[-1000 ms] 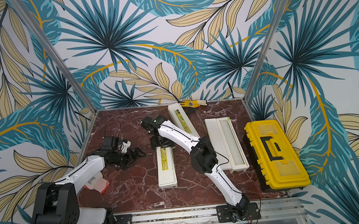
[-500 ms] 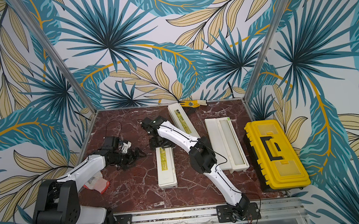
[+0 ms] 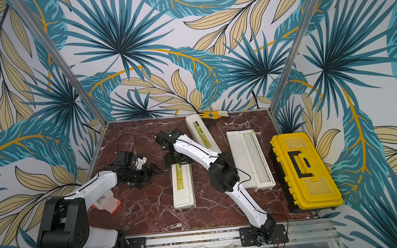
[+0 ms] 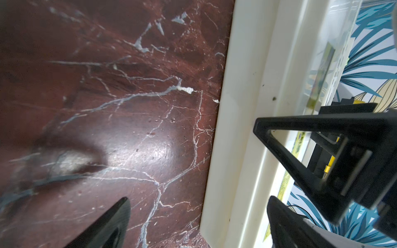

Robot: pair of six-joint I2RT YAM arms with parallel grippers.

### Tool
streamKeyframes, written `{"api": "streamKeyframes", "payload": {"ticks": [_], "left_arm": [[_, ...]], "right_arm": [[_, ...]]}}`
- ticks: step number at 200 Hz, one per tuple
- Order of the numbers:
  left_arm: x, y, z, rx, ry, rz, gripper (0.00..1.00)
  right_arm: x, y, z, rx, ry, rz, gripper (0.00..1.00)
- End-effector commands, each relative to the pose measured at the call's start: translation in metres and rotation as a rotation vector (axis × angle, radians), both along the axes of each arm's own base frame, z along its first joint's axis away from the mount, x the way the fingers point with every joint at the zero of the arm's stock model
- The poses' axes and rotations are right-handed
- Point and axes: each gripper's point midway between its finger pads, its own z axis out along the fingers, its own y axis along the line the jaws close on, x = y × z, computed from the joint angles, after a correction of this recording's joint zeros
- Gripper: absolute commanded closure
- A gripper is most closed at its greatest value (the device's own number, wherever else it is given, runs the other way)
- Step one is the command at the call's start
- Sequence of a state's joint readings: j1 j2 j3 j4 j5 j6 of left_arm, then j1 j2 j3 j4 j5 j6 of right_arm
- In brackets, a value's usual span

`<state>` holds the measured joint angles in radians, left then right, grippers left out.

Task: Put plastic wrap rolls into dispensers
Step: Close the lid on the plastic wrap cutting box.

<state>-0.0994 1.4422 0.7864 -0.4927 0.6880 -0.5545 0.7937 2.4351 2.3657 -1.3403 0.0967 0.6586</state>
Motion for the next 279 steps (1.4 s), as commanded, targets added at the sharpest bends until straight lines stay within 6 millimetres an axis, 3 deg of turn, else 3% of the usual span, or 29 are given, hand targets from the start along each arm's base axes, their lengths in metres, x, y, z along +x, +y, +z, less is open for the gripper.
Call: {"api": "streamKeyframes", "payload": {"ticks": [1,36,100,133,193,239,279], "left_arm": [[0.016,-0.015,0.016,-0.057,-0.055,-0.038,0.0],[0.009,-0.039,0.011,-0.075,-0.028,-0.117,0.03],[-0.005,-0.051,-0.005,-0.091,0.036,-0.164,0.18],[-0.011,-0.059,-0.014,-0.082,0.068,-0.185,0.19],[-0.011,-0.069,-0.022,-0.069,0.095,-0.212,0.19],[-0.01,-0.072,-0.025,-0.061,0.106,-0.211,0.18],[-0.013,-0.072,-0.029,-0.058,0.122,-0.209,0.18]], "right_arm": [[-0.007,-0.015,0.012,-0.029,0.013,0.0,0.01],[-0.008,-0.017,0.026,-0.005,-0.008,0.002,0.01],[-0.011,-0.014,0.04,0.062,-0.002,0.003,0.01],[-0.01,-0.012,0.054,0.123,-0.041,0.03,0.01],[-0.018,-0.001,0.057,0.192,-0.003,0.1,0.01],[-0.028,-0.02,0.061,0.18,-0.004,0.124,0.01],[-0.046,-0.034,0.072,0.344,-0.006,0.168,0.03]]}}
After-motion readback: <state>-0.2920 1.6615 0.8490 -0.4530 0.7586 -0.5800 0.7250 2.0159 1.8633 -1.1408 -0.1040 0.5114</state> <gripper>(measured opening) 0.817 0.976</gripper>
